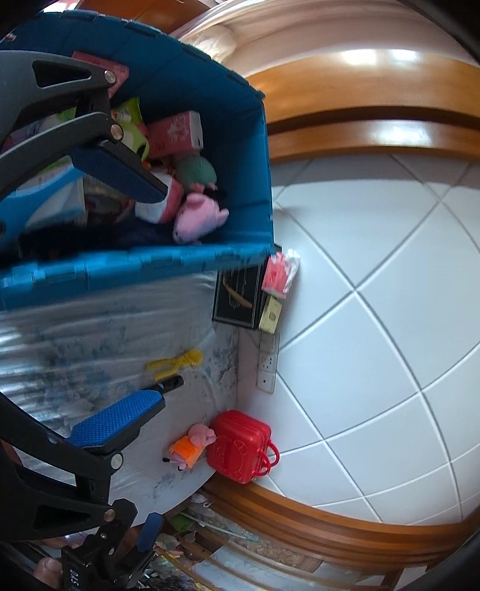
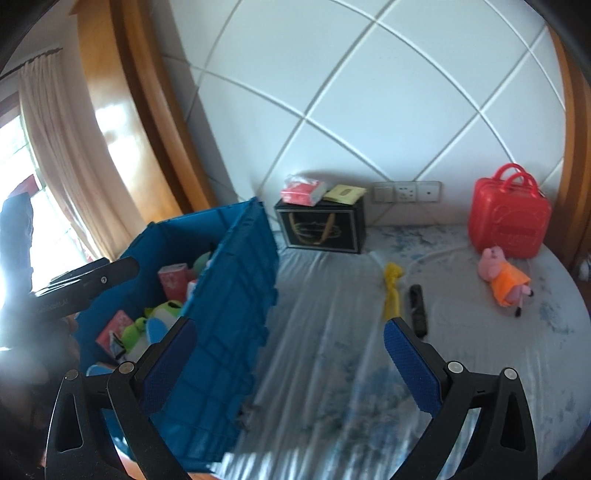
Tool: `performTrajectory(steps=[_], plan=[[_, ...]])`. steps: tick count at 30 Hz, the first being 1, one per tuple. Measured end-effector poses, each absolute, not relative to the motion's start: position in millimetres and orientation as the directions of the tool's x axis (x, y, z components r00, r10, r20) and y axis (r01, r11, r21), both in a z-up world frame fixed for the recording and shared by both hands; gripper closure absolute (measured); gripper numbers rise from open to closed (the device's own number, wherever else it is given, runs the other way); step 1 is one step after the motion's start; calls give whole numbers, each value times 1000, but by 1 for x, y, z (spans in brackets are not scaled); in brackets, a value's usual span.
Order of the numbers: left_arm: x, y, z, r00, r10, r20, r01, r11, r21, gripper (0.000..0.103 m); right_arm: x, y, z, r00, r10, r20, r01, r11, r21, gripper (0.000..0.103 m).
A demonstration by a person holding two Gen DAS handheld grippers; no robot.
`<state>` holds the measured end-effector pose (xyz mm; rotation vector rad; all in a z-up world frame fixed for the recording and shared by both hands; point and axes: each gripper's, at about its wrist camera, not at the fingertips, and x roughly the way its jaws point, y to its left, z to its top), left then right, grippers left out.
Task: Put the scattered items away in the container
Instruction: 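Move both tools back over the bed toward the yellow clip and black umbrella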
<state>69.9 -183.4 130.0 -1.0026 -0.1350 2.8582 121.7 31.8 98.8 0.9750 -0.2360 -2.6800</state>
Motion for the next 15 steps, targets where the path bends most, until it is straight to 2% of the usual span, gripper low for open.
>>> performTrajectory(steps=[7,15], plan=[[51,-95,120,-769,122,-627,-72,-992,-104,0,117,131,95,-739,-268,-618,168,-962,216,1],[35,-24,89,-731,77,-678,-38,-997,-71,0,107,229,74,-721,-232,-653,124,-970,208,1]])
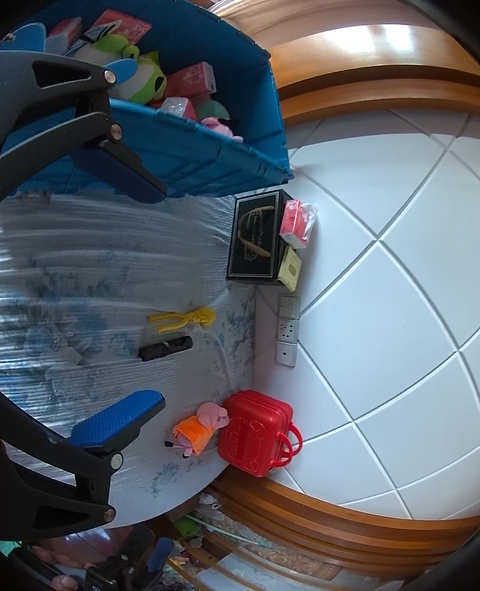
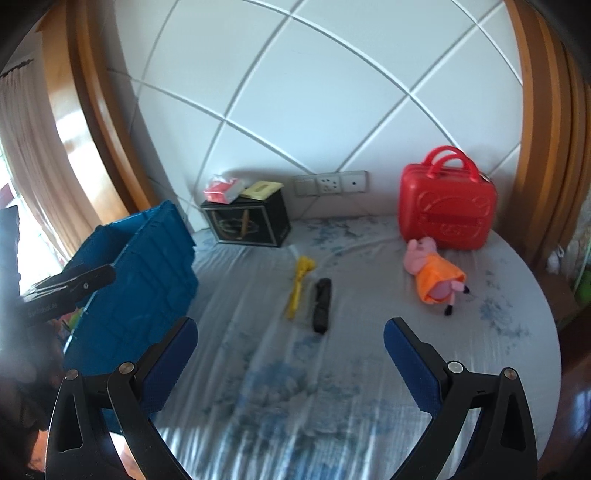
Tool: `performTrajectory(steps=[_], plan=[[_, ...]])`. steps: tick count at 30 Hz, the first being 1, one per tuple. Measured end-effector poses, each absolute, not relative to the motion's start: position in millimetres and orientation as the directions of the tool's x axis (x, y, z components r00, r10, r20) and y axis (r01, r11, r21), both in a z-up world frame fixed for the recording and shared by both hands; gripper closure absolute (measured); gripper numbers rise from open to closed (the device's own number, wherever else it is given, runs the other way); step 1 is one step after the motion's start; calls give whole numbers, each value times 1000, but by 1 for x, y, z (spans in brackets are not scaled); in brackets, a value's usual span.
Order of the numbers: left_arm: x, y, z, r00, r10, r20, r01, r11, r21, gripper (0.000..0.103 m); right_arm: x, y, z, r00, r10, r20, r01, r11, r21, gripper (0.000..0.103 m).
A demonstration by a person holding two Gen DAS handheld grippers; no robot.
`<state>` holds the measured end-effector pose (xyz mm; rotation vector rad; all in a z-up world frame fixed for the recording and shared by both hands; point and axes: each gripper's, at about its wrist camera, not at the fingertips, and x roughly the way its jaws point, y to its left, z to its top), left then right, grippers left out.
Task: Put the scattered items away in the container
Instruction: 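Move both tools back over the bed toward the yellow clip and black umbrella, then grasp the yellow snowball clip with the left tool while the right tool grasps the black umbrella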
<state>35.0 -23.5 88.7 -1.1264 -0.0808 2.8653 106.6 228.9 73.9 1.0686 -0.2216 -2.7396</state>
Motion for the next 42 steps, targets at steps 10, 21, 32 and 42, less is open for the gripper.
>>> performTrajectory(steps=[10,21,32,42], plan=[[11,13,56,-671,26,-741,-39,-999,0,0,88,289,55,-712,-200,-673,65,-973,221,1],[-77,15,-18,-614,9,-789,-73,-996,45,0,36,256,-23,-655,-174,-736,101,-984,144,1],[-211,50,-135,-534,73,-843,-207,-977,47,0,-69,206,-170,-571,-131,-811,123,-990,74,3],[-291,63,-224,-465,93,-880,-201,-980,3,12,-123,189,-240,-561,-103,-821,83,-994,68,9]])
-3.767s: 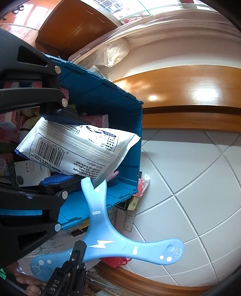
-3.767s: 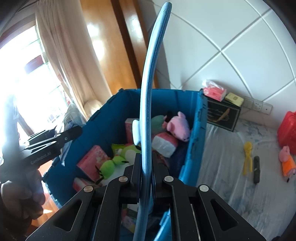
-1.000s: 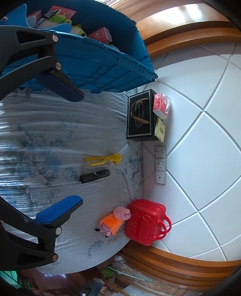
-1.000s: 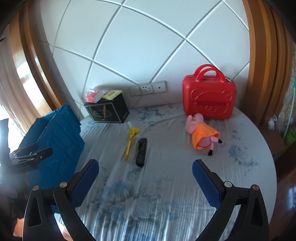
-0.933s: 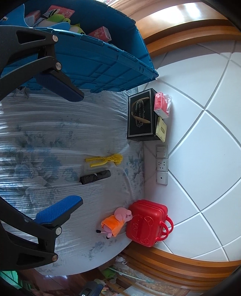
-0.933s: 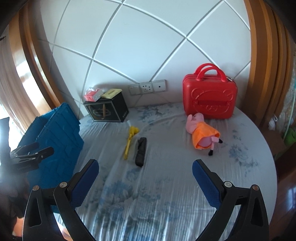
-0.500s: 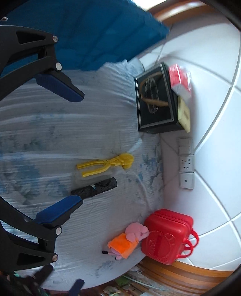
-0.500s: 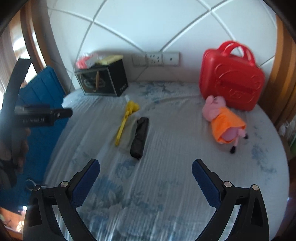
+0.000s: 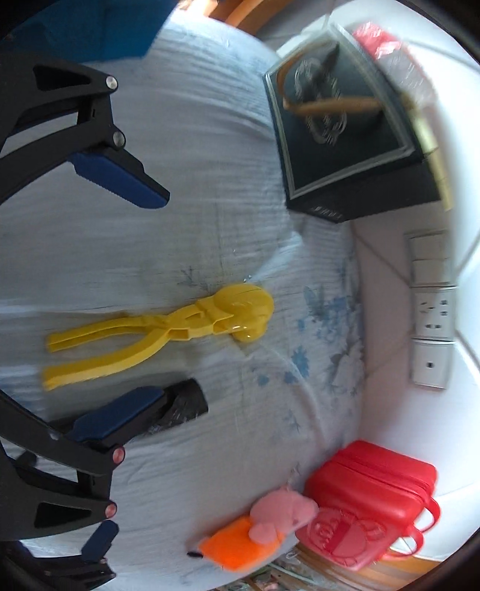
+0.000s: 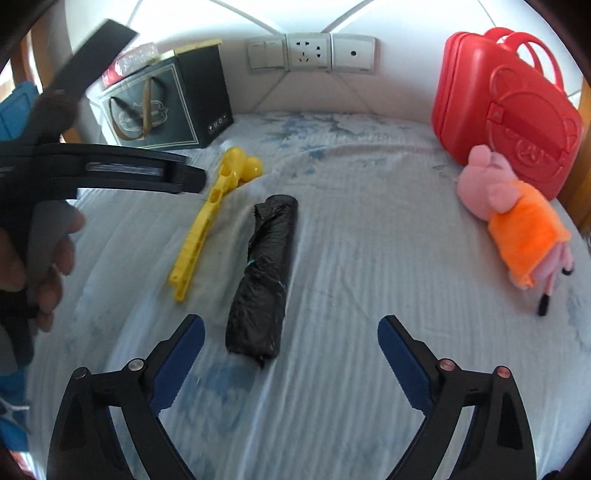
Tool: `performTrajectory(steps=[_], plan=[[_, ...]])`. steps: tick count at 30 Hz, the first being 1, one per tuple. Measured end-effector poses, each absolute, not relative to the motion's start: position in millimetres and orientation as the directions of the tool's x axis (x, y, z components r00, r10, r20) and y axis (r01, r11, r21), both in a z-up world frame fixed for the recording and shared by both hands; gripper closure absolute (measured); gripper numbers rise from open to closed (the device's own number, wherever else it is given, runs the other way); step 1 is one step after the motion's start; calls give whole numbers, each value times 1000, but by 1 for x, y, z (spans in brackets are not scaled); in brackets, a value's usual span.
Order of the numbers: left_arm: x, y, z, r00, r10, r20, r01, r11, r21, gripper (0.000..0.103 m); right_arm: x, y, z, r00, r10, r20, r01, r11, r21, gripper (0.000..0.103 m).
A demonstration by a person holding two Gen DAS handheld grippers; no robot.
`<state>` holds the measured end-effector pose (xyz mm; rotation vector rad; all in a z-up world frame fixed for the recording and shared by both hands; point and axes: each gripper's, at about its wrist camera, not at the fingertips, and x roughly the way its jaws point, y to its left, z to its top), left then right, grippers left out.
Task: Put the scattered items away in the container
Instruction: 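Grasp the yellow snowball clip with the left tool while the right tool grasps the black umbrella, then lift the yellow clip with the left tool while the right tool lifts the umbrella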
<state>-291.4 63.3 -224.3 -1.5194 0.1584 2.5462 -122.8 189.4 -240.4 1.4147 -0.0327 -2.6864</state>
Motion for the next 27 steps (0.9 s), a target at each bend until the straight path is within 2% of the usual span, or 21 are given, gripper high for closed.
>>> performTrajectory(steps=[2,4,5,7,10,14,16,17,27], plan=[[-301,68,-239,-451,80,-889,-219,-976,23,21,-129,183,-248,-561,-104,-821,88,-994,66,16],[-307,72,-251,-431,81,-899,-235,-972,26,39,-134,176,-254,-561,-102,-821,94,-994,59,26],[-310,73,-255,-425,84,-901,-244,-969,25,44,-137,173,-257,-560,-100,-823,96,-994,55,27],[-313,75,-261,-428,79,-900,-251,-967,35,68,-142,168,-263,-549,-106,-829,104,-993,58,37],[-315,68,-263,-438,99,-893,-228,-974,4,80,-148,164,-270,-537,-114,-836,107,-992,66,44],[-311,57,-261,-464,129,-876,-204,-978,-36,89,-159,157,-277,-514,-124,-849,109,-991,79,49],[-308,50,-260,-469,139,-872,-188,-981,-55,90,-163,156,-280,-498,-129,-858,105,-991,88,63],[-307,47,-260,-470,141,-872,-182,-981,-60,90,-164,156,-281,-494,-128,-860,104,-991,88,65],[-279,26,-247,-494,143,-857,-127,-988,-92,91,-141,160,-278,-463,-146,-874,106,-988,108,67]])
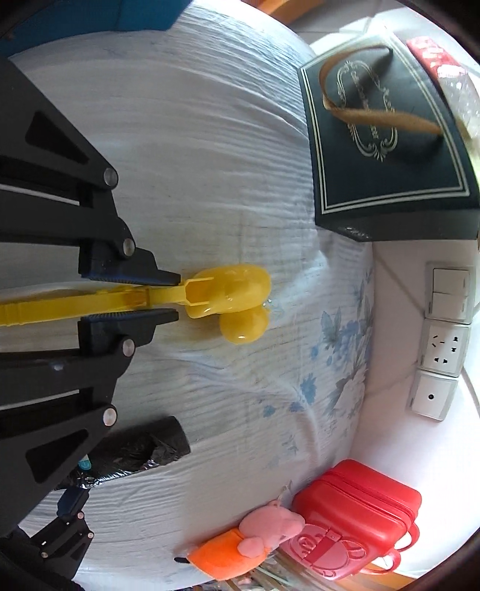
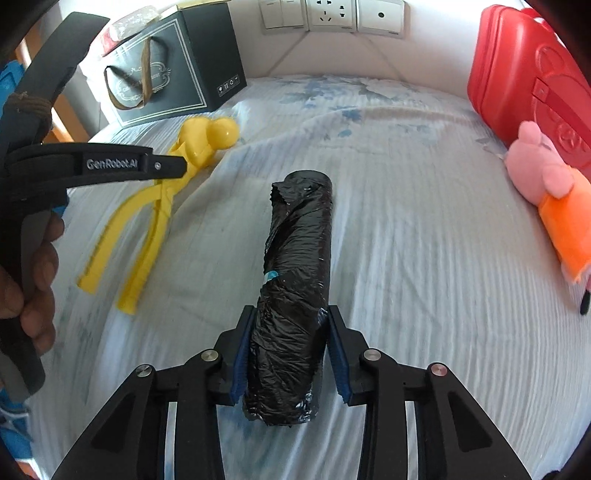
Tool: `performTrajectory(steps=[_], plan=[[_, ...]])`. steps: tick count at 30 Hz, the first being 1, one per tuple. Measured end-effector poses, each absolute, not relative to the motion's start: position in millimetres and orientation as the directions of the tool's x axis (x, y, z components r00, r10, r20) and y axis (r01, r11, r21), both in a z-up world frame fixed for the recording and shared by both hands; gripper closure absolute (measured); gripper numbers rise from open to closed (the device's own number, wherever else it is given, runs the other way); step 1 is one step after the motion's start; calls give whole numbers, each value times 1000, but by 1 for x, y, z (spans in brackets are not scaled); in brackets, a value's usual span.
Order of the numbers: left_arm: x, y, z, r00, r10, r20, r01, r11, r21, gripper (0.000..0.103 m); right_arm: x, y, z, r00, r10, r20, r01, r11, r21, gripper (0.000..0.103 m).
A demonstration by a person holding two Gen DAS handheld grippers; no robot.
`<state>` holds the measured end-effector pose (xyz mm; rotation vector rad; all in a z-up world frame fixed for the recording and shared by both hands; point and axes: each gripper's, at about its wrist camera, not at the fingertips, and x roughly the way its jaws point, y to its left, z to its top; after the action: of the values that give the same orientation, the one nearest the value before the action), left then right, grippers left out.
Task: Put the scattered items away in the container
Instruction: 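Lift the yellow clip with the left tool while the right tool lifts the umbrella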
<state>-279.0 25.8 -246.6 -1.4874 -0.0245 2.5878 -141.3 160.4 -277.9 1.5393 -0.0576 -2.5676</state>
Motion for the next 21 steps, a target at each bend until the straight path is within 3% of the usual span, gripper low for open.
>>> performTrajectory(steps=[21], plan=[[-267,39,-266,-427,124,-896,-154,-986,-63,90,-96,166,-269,-439,-156,-885,116,-986,116,68]])
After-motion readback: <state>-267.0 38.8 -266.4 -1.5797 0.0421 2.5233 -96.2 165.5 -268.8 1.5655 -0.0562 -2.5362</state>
